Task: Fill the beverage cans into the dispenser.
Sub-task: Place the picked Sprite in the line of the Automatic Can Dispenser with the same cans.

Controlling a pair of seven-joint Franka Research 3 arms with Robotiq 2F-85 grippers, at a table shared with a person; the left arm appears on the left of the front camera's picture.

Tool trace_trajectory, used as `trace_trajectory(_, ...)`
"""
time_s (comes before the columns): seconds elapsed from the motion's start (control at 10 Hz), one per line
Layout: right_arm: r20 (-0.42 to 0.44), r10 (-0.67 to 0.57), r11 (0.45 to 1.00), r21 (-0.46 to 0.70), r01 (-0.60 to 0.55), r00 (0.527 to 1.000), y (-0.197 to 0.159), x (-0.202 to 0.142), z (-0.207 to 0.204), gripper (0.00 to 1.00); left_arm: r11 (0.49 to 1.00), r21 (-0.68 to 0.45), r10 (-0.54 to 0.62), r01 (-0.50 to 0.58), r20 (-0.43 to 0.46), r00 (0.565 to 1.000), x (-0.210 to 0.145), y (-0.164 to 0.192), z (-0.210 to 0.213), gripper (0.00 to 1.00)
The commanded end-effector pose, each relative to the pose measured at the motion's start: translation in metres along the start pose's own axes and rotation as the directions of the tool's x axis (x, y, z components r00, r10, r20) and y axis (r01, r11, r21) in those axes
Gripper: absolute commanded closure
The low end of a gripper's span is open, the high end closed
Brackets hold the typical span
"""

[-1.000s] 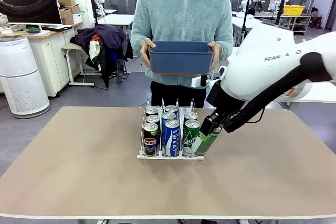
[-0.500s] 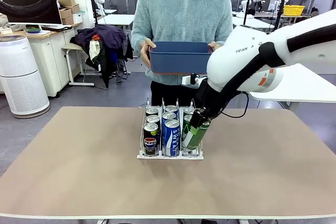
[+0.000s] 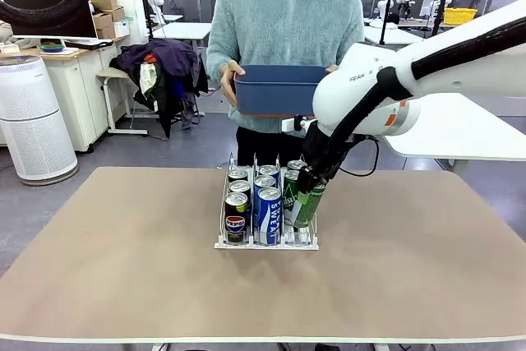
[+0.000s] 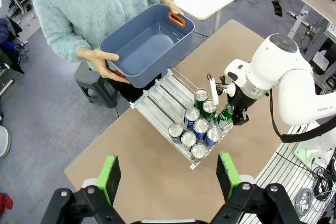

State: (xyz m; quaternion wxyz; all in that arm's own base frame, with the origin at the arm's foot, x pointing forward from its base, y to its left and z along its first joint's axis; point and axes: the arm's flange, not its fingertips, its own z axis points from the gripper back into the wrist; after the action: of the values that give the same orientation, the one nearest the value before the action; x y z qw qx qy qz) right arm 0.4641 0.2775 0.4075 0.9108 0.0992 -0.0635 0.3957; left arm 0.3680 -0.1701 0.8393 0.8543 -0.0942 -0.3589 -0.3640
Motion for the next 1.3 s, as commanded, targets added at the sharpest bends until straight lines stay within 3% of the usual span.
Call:
trace_trajectory(0.0,-0.036,0.013,0.999,-0.047,-0.015,0.999,0.001,0.016,-0.007,0.42,1.0,0.0,0.002,-0.002,0.0,1.0,-0.001,0.001,0.001,0.03)
trace_trajectory(0.4,-0.124,0.069,0.996,-0.048,-0.076,0.99,0.016,0.012,-0.031,0.42,1.0,0.0,0.002,-0.002,0.0,1.0,-0.001,0.001,0.001,0.03)
trace_trajectory(0.5,-0.133,0.071,0.997,-0.033,-0.076,0.989,0.018,0.01,-0.029,0.26,1.0,0.0,0.002,-0.002,0.0,1.0,-0.001,0.001,0.001,0.03)
trace_trajectory(0.6,-0.132,0.088,0.995,-0.033,-0.093,0.987,0.019,0.008,-0.022,0.24,1.0,0.0,0.002,-0.002,0.0,1.0,-0.001,0.001,0.001,0.03)
trace_trajectory(0.7,-0.11,0.086,0.995,-0.03,-0.09,0.99,0.023,0.006,-0.017,0.07,1.0,0.0,0.002,-0.002,0.0,1.0,-0.001,0.001,0.001,0.03)
trace_trajectory(0.9,-0.062,0.095,0.994,-0.039,-0.098,0.994,0.028,0.001,0.0,0.0,1.0,0.0,0.002,-0.002,0.0,1.0,-0.001,0.001,0.001,0.03)
trace_trajectory(1.2,0.042,0.076,0.996,-0.042,-0.074,0.996,0.032,-0.005,0.02,0.0,1.0,0.0,0.002,-0.002,0.0,1.0,-0.001,0.001,0.001,0.03)
